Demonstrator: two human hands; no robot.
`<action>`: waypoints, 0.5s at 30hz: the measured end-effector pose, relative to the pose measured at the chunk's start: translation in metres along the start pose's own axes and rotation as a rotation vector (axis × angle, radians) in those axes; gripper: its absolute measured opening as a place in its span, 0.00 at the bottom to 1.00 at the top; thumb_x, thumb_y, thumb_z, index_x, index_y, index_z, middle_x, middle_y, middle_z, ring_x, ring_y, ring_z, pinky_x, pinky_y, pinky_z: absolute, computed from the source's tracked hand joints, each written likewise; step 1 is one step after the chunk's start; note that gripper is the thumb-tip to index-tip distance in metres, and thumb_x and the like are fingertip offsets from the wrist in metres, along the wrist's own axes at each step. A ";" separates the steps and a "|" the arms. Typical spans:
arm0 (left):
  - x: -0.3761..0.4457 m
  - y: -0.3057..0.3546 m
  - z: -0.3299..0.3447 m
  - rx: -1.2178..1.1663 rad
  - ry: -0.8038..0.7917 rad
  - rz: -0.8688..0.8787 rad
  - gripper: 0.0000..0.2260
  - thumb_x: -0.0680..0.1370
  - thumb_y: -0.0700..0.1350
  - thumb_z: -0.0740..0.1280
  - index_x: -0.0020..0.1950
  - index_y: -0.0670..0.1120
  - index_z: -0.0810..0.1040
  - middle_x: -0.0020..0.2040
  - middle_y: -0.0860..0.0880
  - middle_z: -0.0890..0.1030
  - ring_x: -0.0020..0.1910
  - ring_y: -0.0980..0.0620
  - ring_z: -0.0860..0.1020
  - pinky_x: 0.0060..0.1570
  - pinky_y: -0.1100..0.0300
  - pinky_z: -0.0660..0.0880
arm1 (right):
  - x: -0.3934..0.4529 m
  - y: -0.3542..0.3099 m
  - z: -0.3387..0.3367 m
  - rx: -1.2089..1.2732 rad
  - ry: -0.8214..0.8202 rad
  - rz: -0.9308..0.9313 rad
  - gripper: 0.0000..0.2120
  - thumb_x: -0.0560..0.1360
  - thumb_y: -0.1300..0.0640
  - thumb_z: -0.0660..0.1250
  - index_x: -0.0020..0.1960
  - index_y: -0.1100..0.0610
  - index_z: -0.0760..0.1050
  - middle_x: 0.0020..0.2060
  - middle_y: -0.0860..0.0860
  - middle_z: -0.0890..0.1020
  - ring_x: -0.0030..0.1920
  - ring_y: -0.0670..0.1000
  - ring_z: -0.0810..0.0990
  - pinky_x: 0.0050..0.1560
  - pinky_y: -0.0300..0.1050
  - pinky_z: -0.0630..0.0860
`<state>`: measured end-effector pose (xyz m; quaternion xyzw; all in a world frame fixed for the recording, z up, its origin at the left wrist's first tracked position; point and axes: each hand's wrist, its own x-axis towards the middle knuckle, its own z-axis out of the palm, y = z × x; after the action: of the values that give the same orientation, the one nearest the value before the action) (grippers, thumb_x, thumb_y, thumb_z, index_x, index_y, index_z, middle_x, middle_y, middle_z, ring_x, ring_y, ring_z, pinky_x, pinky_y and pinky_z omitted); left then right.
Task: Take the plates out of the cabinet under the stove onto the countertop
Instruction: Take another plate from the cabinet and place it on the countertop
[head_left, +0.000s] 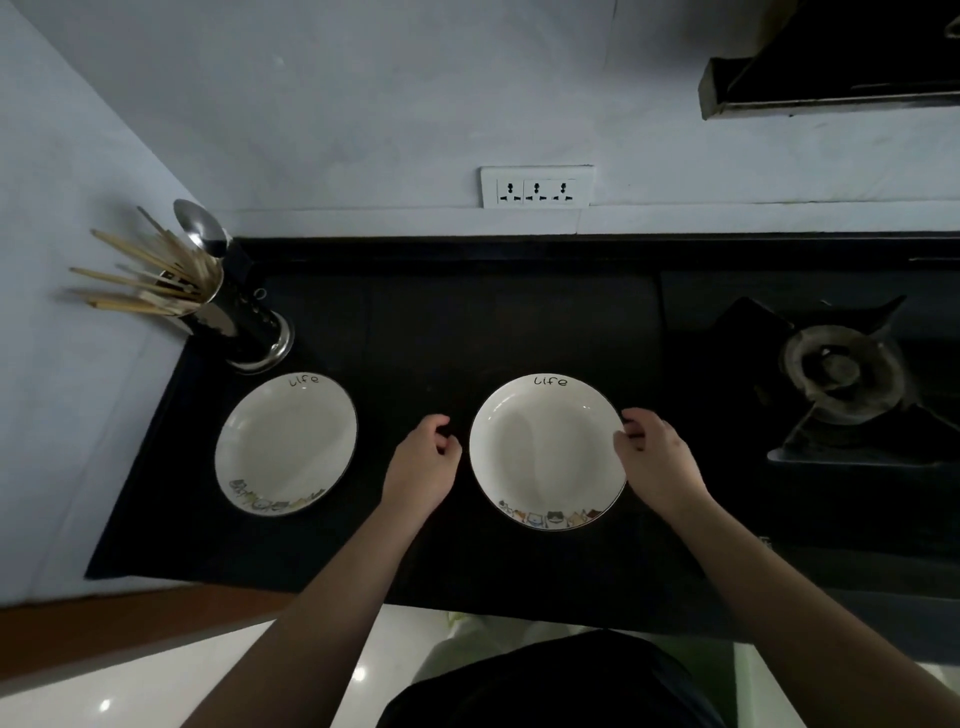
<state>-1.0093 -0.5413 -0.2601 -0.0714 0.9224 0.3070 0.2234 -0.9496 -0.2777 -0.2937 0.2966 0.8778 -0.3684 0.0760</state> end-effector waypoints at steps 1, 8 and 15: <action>-0.004 0.000 -0.003 0.040 0.007 0.024 0.20 0.81 0.49 0.64 0.73 0.52 0.67 0.59 0.52 0.79 0.48 0.59 0.78 0.44 0.63 0.74 | -0.004 -0.006 -0.002 -0.039 0.011 -0.036 0.21 0.78 0.50 0.63 0.70 0.50 0.68 0.62 0.52 0.76 0.53 0.48 0.75 0.45 0.40 0.70; -0.041 -0.022 -0.026 0.480 0.241 0.225 0.26 0.80 0.61 0.49 0.73 0.50 0.68 0.66 0.48 0.77 0.64 0.50 0.75 0.63 0.49 0.73 | -0.038 -0.052 -0.001 -0.258 -0.184 -0.260 0.22 0.82 0.47 0.54 0.74 0.51 0.64 0.73 0.52 0.68 0.72 0.56 0.64 0.67 0.56 0.68; -0.064 -0.077 -0.057 0.672 0.293 0.244 0.31 0.80 0.64 0.43 0.77 0.51 0.63 0.76 0.45 0.67 0.77 0.44 0.62 0.74 0.40 0.57 | -0.075 -0.084 0.022 -0.466 -0.205 -0.480 0.26 0.82 0.44 0.50 0.77 0.52 0.58 0.76 0.52 0.63 0.75 0.54 0.60 0.73 0.55 0.59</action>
<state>-0.9522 -0.6373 -0.2316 0.0730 0.9954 -0.0015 0.0619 -0.9388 -0.3737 -0.2327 0.0179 0.9709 -0.1932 0.1408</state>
